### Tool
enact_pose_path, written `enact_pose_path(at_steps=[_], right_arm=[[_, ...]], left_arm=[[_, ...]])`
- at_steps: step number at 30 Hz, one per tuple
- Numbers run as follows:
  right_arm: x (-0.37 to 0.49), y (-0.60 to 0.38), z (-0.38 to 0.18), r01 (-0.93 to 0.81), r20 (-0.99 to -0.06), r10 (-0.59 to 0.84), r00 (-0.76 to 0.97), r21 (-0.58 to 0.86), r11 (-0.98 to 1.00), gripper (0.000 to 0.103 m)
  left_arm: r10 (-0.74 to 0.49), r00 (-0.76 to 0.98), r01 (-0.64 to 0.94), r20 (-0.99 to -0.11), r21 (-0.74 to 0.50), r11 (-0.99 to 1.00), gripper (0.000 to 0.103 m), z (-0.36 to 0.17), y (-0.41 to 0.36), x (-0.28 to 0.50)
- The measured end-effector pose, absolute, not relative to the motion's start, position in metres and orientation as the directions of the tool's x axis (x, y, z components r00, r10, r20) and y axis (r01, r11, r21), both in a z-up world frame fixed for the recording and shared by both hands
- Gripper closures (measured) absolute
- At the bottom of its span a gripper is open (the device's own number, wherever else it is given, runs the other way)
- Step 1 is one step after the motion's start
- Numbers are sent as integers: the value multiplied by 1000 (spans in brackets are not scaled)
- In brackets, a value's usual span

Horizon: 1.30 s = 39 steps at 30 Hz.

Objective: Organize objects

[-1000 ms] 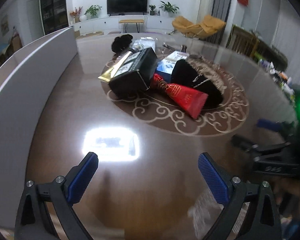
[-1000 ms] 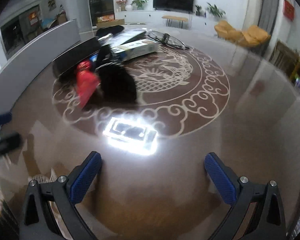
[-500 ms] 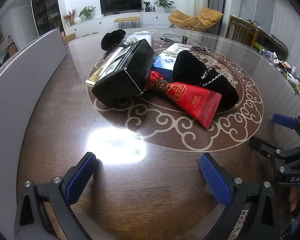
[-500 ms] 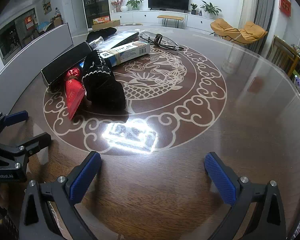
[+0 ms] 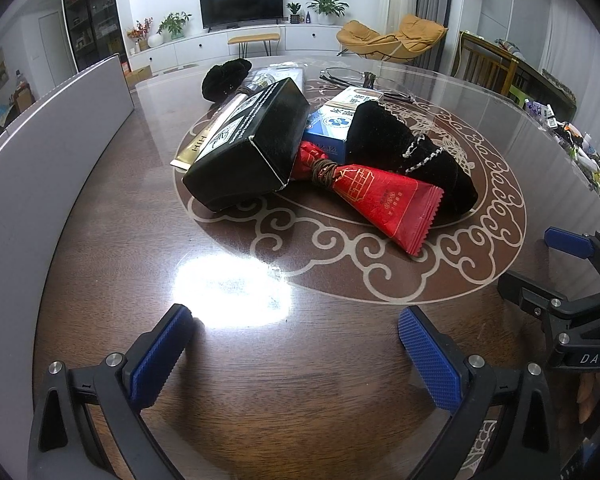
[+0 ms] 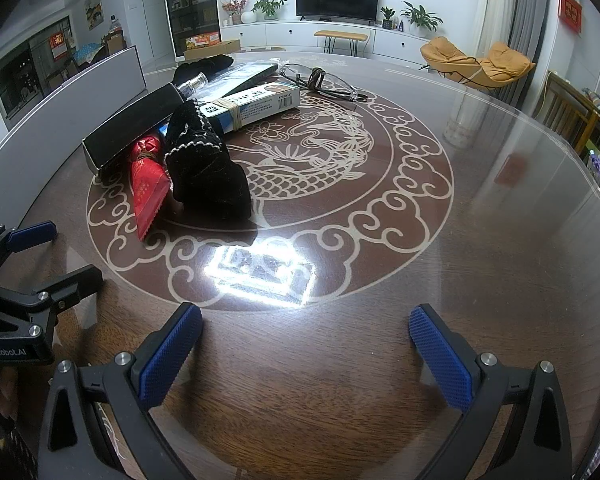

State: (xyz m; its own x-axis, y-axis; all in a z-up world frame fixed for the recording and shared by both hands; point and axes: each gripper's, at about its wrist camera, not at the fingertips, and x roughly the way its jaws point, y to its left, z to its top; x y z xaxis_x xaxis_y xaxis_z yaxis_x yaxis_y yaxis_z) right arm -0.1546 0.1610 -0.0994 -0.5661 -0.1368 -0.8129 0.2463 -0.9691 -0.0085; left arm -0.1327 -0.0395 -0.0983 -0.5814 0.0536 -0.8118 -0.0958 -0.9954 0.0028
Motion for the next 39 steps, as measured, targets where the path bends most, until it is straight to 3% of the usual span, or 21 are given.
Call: enact_pose_path(at_steps=[34, 36, 39], right_arm=[[-155, 162, -100, 247, -813, -137, -566, -8, -969, 0], [-155, 162, -99, 247, -813, -137, -566, -9, -969, 0], [-155, 162, -99, 247, -813, -137, -566, -9, -969, 0]], left_arm=[[54, -582, -92, -811, 0, -996, 0, -99, -39, -134], [93, -582, -84, -808, -54, -995, 0, -96, -43, -136], [233, -595, -72, -770, -237, -969, 0, -86, -52, -146]])
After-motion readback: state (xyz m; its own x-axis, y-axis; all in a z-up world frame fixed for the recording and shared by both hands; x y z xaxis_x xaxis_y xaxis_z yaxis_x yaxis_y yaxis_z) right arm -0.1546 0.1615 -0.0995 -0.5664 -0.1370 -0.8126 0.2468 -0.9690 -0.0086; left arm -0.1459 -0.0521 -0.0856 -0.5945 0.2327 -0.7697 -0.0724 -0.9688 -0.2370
